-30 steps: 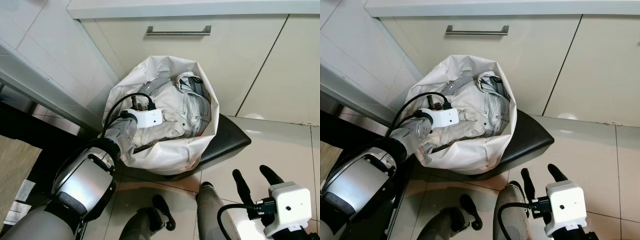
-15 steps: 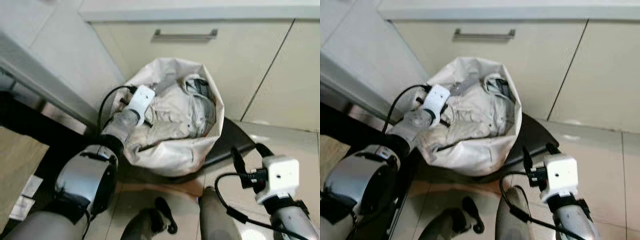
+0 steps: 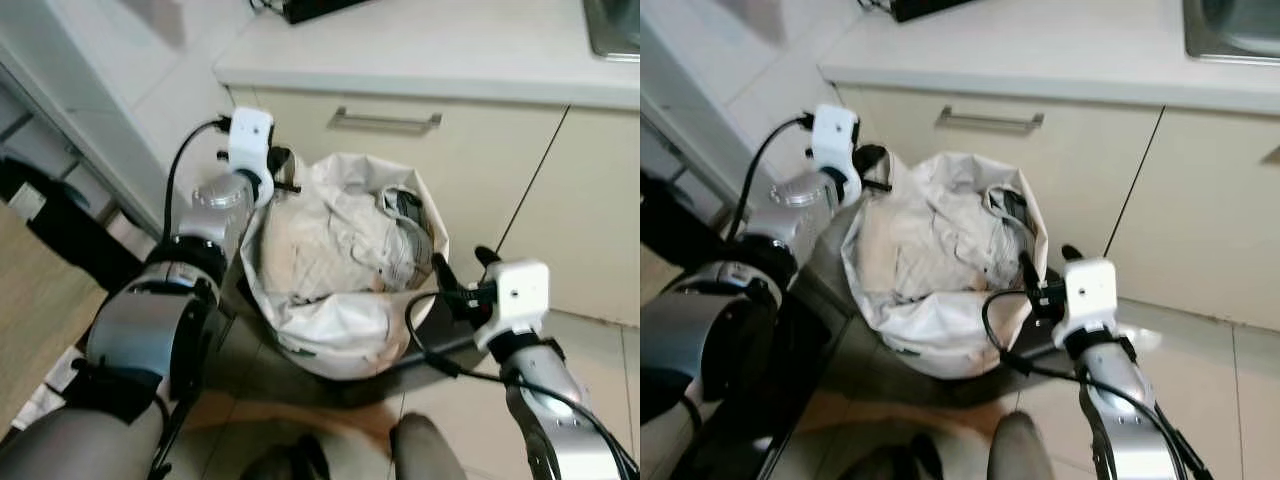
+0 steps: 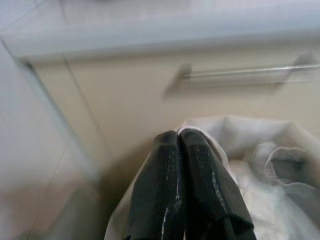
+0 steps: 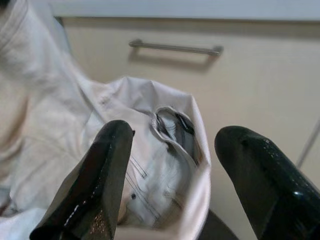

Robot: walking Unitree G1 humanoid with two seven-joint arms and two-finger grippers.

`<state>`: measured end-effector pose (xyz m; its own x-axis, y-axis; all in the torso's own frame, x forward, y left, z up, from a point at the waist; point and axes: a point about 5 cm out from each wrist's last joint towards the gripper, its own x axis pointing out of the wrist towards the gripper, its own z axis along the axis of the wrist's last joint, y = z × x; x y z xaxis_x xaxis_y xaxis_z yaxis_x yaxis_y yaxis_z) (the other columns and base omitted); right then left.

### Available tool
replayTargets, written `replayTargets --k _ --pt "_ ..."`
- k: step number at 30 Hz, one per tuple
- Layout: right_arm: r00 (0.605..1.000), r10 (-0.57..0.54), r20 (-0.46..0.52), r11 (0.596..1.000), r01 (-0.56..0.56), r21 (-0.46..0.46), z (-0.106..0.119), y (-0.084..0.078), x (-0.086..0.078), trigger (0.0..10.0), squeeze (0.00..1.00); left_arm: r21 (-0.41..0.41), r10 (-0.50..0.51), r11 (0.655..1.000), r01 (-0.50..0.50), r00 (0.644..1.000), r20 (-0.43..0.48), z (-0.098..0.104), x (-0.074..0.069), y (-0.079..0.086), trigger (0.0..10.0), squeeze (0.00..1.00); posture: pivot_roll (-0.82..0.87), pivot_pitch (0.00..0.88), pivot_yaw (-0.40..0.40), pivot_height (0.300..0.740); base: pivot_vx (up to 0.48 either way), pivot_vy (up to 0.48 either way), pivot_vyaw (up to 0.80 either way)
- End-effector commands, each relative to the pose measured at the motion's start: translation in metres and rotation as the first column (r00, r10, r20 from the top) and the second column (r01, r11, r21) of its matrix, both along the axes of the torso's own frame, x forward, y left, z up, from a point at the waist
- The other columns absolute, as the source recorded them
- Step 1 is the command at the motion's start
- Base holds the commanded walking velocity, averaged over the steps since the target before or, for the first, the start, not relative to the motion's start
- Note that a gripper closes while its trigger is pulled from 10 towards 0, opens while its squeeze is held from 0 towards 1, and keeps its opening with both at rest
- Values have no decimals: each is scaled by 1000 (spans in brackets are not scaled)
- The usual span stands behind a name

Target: Clothes washing

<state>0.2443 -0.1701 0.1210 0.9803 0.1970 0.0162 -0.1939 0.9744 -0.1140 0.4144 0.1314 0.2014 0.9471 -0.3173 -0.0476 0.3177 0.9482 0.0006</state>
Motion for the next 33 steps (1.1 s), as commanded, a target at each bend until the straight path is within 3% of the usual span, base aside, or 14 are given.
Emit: replayTargets --k 1,3,4,5,7,12,14,16,19,24,27,28,31,33 --pt "999 35 23 999 -36 27 3 6 7 10000 0 -69 25 998 -14 986 166 43 4 18 0 0 -272 0 141 726 0 0 0" --pt "998 46 34 998 -47 41 5 7 20 10000 0 -113 59 993 -26 951 303 81 1 33 0 0 -231 0 113 726 0 0 0" --pt "998 46 34 998 -47 41 5 7 20 10000 0 -113 59 993 -26 951 303 81 1 33 0 0 -231 0 113 726 0 0 0" --pt "998 47 46 996 -50 70 7 6 31 10000 0 -136 110 989 -58 906 409 112 -6 51 0 0 -211 0 103 726 0 0 712" --pt "997 49 54 995 -54 83 10 7 38 10000 0 -139 152 985 -99 876 458 128 -11 67 0 0 -191 0 93 726 0 0 738" --pt "997 52 62 993 -59 106 11 9 48 10000 0 -87 209 978 -190 864 458 119 -22 94 0 0 -162 0 82 726 0 0 685" --pt "996 53 65 992 -60 107 12 9 50 10000 0 -91 228 974 -209 863 452 114 -27 100 0 0 -155 0 79 726 0 0 638" --pt "996 51 68 991 -59 123 11 7 54 10000 0 -144 290 957 -251 831 475 114 -42 112 0 0 -137 0 67 726 0 0 616" --pt "996 54 69 990 -62 126 11 7 55 10000 0 -178 291 956 -232 811 507 123 -49 110 0 0 -129 0 60 726 0 0 613" --pt "994 73 76 988 -83 132 11 9 62 10000 0 -208 199 974 -91 782 591 144 -70 92 0 0 -115 0 46 726 0 0 613" --pt "993 82 86 987 -93 131 12 10 65 10000 0 -196 165 979 -62 807 568 135 -74 82 0 0 -109 0 42 726 0 0 613" --pt "992 83 93 987 -95 132 13 10 67 10000 0 -192 164 979 -75 850 501 111 -73 71 0 0 -109 0 41 726 0 0 613" --pt "992 83 96 987 -96 133 13 10 68 10000 4 -183 174 978 -99 874 454 94 -72 62 0 0 -109 0 43 726 0 0 613" --pt "991 84 100 987 -97 130 13 11 68 10000 8 -182 206 972 -146 903 376 67 -73 46 0 0 -109 0 43 726 0 0 606"
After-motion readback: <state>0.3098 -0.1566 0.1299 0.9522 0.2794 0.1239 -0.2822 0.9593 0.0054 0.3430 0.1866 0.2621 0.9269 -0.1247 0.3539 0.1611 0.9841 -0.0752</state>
